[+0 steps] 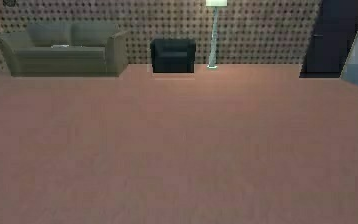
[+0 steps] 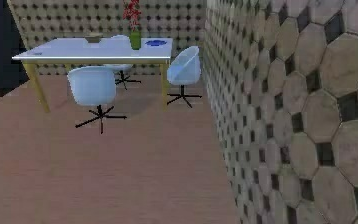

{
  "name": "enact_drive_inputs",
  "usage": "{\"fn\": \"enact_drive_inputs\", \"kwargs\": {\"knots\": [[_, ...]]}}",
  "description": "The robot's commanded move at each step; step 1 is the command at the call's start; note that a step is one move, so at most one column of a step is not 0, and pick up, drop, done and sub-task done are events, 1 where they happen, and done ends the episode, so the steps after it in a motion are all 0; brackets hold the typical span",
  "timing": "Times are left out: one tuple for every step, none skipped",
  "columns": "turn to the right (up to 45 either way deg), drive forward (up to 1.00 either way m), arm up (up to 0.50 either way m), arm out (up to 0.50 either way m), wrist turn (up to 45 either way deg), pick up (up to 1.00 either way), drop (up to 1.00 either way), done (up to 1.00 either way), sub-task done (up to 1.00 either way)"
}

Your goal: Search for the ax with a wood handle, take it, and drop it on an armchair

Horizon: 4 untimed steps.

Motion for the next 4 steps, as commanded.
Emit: {"fn": "enact_drive_inputs", "kwargs": {"knots": [[36.0, 0.00, 0.00, 0.00, 0.0, 0.00, 0.00, 0.00, 0.00], [0.0, 0.15, 0.00, 0.00, 0.0, 0.00, 0.00, 0.00, 0.00], [0.0, 1.00, 0.00, 0.00, 0.0, 0.00, 0.00, 0.00, 0.00], [0.0, 1.00, 0.00, 0.00, 0.0, 0.00, 0.00, 0.00, 0.00]]}}
